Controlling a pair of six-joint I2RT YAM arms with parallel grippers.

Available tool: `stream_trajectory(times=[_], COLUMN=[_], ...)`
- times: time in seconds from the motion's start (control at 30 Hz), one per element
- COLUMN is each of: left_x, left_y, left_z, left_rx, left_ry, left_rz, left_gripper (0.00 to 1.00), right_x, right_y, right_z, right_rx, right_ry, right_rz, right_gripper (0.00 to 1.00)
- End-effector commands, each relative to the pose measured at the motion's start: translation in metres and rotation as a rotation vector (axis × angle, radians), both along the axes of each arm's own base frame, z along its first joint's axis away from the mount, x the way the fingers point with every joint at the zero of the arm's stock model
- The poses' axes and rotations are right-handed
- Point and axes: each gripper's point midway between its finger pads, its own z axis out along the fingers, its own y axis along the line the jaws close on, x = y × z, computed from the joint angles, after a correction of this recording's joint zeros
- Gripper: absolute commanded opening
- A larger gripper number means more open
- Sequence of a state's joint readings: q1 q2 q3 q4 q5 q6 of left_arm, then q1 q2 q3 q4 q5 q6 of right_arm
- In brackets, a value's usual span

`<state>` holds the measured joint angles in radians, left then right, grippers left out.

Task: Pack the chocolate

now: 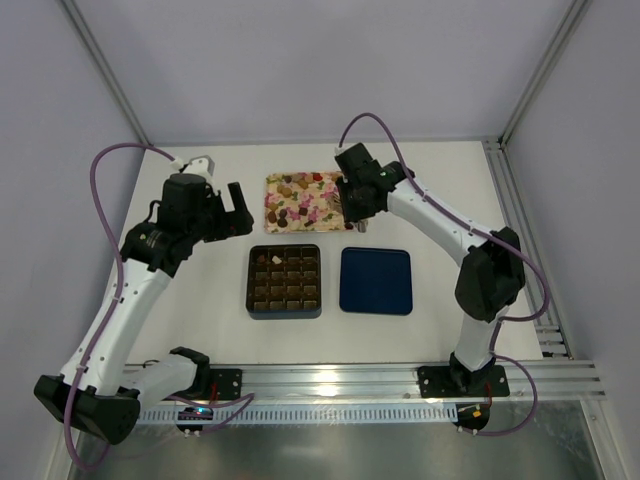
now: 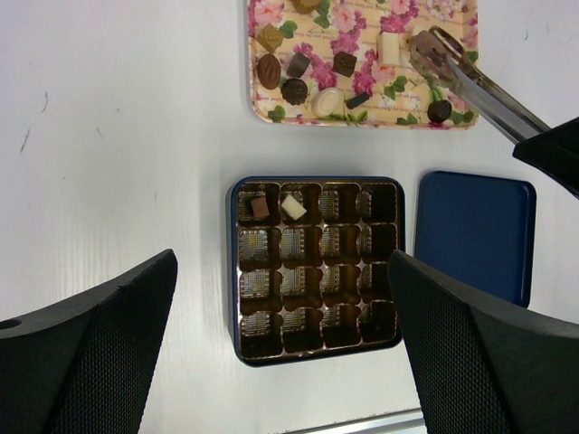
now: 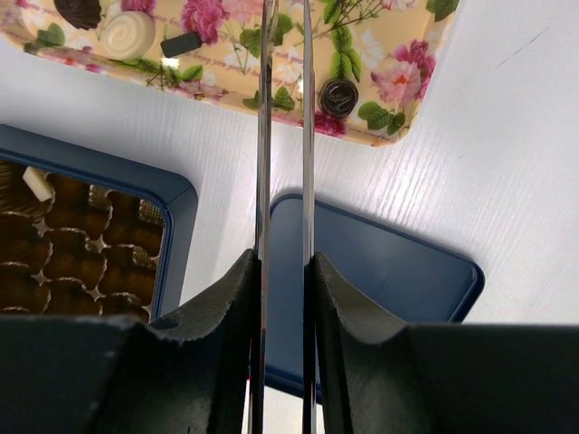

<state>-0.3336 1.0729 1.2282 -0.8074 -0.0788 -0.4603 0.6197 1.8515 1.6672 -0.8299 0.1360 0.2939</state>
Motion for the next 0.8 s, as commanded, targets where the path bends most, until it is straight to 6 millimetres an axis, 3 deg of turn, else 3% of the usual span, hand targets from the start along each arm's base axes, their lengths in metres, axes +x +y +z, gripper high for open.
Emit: stream_trajectory(times=[0.0,0.2,0.37,0.5,0.77], left_x=[0.001,0.002,0.005,0.006,0.008], left_y=[0.003,0.003,0.002,0.000,-0.002], left_z=[0.023,0.028,0.027,0.026,0.023], left_rx=[-0.006,-0.008,-0.008,-0.018,-0.022], left_ry=[-0.056,-0.064,-0.062,-0.061,-0.050], left_rz=[0.010,0.013,0.016,0.013,0.011], left_gripper=[0.96,0.96,0.97,0.97,0.96], right_x=[-0.006,-0.040,-0.084,-0.120,-0.154], right_y=[-0.003,-0.004,0.000,0.015,0.039], right_z=[0.069,0.082,0.087,0.083,0.074], right_rx=[0.107,0.144,0.162,0.170,0.173], right_ry=[-0.128,-0.126,-0.117,-0.090,-0.048], right_rz=[-0.008,0.036,0.093,0.161,0.241], right_gripper=[0.25,0.25,0.25,0.25,0.25])
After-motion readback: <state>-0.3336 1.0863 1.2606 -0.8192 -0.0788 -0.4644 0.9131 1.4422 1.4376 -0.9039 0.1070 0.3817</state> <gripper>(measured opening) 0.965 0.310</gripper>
